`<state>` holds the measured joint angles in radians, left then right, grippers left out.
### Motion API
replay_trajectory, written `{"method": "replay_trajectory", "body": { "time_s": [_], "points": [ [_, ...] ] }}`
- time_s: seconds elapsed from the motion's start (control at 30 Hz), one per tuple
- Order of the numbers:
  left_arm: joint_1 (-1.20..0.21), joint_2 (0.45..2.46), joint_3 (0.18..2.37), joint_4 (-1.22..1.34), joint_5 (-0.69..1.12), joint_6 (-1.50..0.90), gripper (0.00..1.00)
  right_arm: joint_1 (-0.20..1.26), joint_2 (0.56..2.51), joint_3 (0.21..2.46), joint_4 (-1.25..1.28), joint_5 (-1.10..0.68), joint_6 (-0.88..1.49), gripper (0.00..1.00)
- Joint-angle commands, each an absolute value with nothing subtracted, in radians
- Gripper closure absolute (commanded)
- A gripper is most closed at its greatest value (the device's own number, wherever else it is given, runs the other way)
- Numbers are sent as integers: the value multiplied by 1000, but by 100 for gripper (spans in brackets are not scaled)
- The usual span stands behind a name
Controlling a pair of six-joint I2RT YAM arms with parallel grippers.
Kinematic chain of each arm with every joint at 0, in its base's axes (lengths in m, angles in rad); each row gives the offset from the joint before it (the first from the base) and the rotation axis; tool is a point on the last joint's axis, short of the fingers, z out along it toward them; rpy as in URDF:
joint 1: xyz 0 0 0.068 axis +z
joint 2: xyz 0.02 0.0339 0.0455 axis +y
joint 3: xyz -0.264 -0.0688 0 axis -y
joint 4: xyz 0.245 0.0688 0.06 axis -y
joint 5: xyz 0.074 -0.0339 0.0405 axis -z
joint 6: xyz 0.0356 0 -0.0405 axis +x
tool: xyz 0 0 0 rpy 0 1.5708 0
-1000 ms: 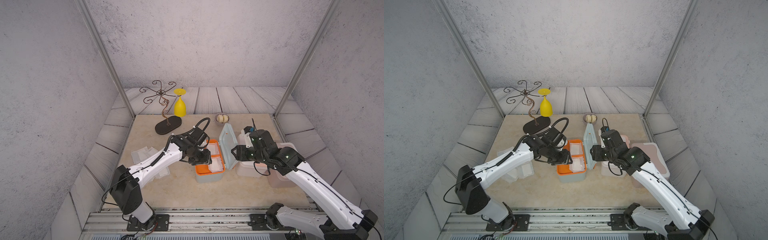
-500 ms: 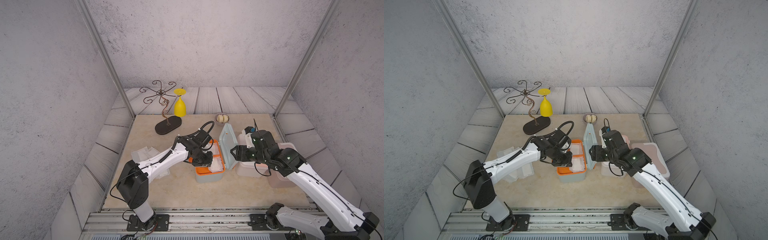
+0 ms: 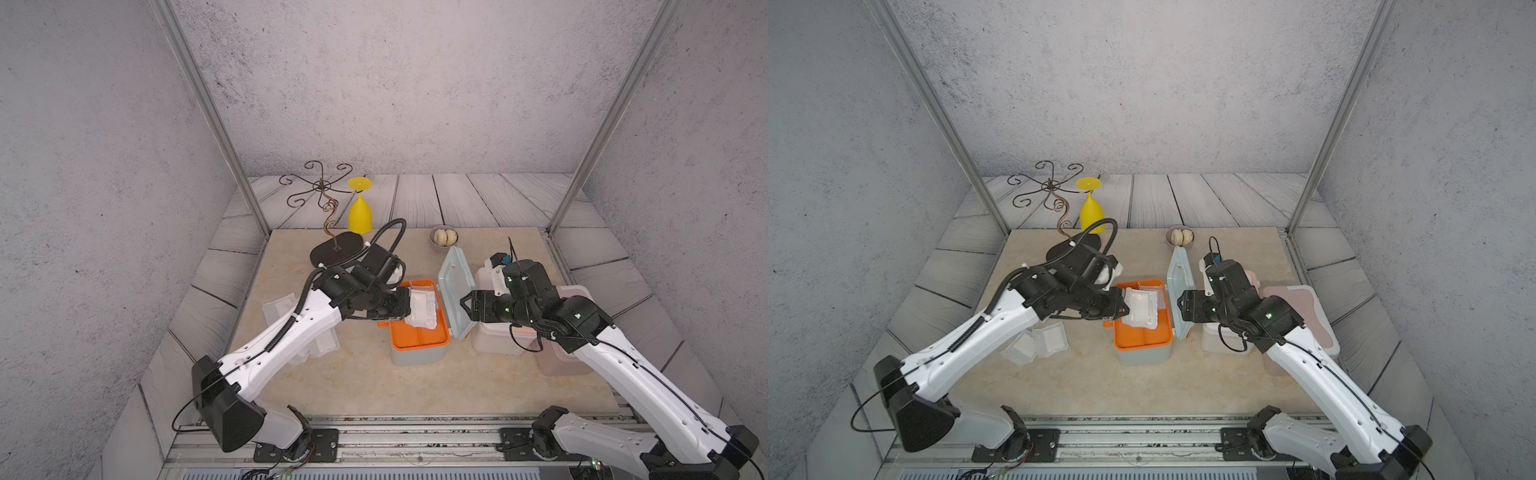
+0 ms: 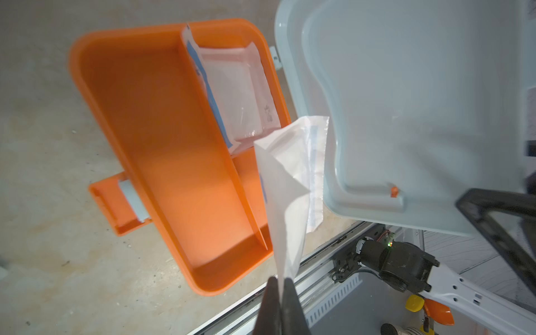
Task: Open first aid kits and take out gauze
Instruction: Pick up the gauze from the first aid kit, then place the gauze at the center of the board.
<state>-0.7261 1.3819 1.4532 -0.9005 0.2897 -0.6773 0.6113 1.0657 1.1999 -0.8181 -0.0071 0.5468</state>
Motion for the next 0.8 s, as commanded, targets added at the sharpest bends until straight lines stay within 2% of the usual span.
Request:
{"method": "replay_trajectory", "body": {
  "time_s": [0.0, 0.13, 0.33, 0.57, 0.77],
  "points": [
    [-621, 1316, 1473, -999, 231, -617, 100, 606, 1045, 1209, -841, -15, 537, 22],
    [-438, 1281, 1427, -1012, 221, -549, 100, 604, 1049, 1208, -834, -21, 536, 19],
    [-216, 1343, 1308, -849, 232, -536, 100, 603, 1051, 1207, -836, -33, 529, 19],
    [-95, 1507, 1314, -722, 154, -540, 100, 603, 1054, 1203, -838, -58, 512, 19],
    [-7, 1714, 1410, -751, 166, -540, 100, 601, 1054, 1202, -839, -64, 505, 19]
  ]
}}
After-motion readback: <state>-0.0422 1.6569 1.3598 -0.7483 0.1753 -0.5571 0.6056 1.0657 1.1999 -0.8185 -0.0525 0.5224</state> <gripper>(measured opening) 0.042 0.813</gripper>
